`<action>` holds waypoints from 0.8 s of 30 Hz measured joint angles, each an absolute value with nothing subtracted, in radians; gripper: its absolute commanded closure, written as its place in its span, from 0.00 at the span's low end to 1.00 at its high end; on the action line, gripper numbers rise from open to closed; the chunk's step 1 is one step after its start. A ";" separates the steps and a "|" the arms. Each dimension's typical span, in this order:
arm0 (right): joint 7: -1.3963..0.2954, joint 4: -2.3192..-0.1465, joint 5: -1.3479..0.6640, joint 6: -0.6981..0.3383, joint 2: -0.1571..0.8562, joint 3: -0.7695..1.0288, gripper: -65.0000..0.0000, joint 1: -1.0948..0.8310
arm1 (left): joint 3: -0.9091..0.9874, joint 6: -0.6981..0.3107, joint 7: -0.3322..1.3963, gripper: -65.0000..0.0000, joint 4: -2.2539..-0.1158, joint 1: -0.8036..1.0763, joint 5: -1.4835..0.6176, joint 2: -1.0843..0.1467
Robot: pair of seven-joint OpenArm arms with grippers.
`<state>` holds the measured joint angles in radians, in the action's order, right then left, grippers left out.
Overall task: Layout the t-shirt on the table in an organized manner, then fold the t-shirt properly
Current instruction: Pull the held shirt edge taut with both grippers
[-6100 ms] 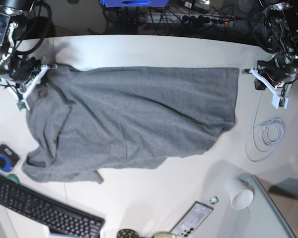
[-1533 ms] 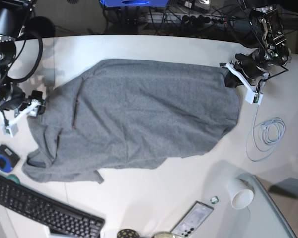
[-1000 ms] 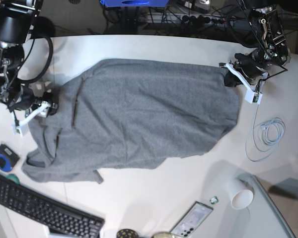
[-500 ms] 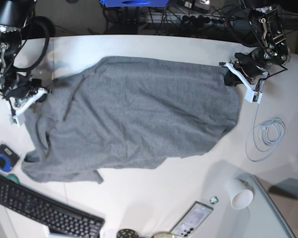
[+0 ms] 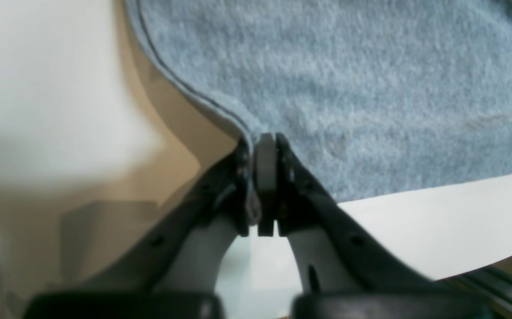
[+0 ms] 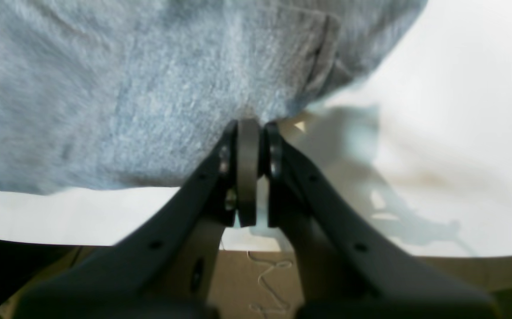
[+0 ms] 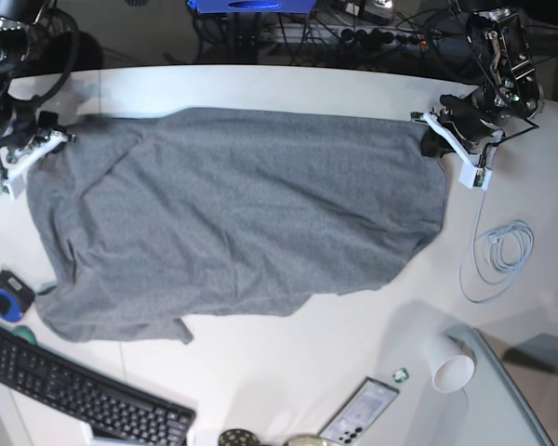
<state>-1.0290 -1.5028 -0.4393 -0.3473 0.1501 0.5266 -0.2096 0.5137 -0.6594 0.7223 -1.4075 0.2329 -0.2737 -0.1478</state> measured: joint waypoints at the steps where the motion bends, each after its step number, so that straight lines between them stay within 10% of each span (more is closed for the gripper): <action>1: -1.029 -1.503 -0.438 -0.347 0.150 0.527 0.82 -0.215 | 0.513 -0.660 0.722 1.00 -1.407 0.233 -0.275 -0.147; 7: -1.026 -1.503 -0.439 -0.347 0.150 0.530 0.49 -0.231 | 0.513 -0.659 0.723 1.00 -1.408 0.245 -0.276 -0.147; 12: -1.022 -1.503 -0.441 -0.347 0.148 0.530 0.61 -0.224 | 0.513 -0.659 0.722 1.00 -1.408 0.244 -0.277 -0.147; 17: -1.026 -1.504 -0.446 -0.347 0.120 0.530 1.00 -0.212 | 0.513 -0.660 0.722 1.00 -1.408 0.244 -0.277 -0.147; 24: -1.074 -1.509 -0.443 -0.347 0.123 0.531 0.94 -0.232 | 0.514 -0.660 0.722 1.00 -1.408 0.244 -0.277 -0.145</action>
